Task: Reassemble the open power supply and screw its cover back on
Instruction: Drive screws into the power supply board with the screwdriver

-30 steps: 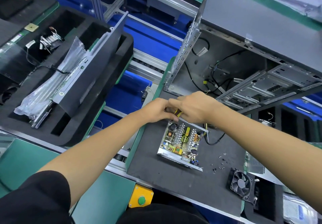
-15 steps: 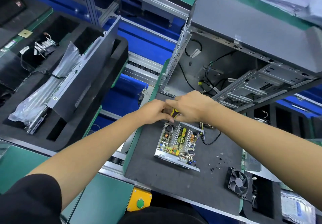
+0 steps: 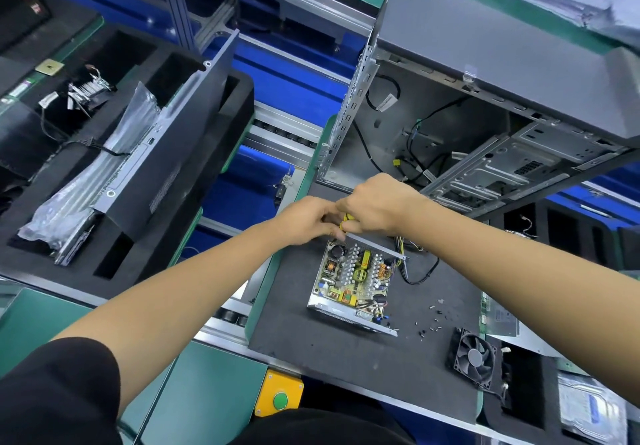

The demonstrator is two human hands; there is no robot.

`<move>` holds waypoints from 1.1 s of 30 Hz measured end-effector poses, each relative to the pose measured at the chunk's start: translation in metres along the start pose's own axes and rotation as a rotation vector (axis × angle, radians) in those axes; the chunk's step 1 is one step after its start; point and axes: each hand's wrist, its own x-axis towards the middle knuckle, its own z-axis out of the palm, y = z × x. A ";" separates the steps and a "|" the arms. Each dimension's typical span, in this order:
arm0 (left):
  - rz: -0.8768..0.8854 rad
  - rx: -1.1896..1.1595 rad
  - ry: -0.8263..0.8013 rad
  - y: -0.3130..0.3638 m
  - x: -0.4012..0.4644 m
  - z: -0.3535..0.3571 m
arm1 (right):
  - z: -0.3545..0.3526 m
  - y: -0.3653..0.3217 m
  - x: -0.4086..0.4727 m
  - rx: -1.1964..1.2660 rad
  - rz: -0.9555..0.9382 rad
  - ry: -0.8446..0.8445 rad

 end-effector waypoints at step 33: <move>0.011 -0.032 0.046 0.007 -0.002 0.000 | 0.019 -0.012 0.002 0.141 0.100 0.025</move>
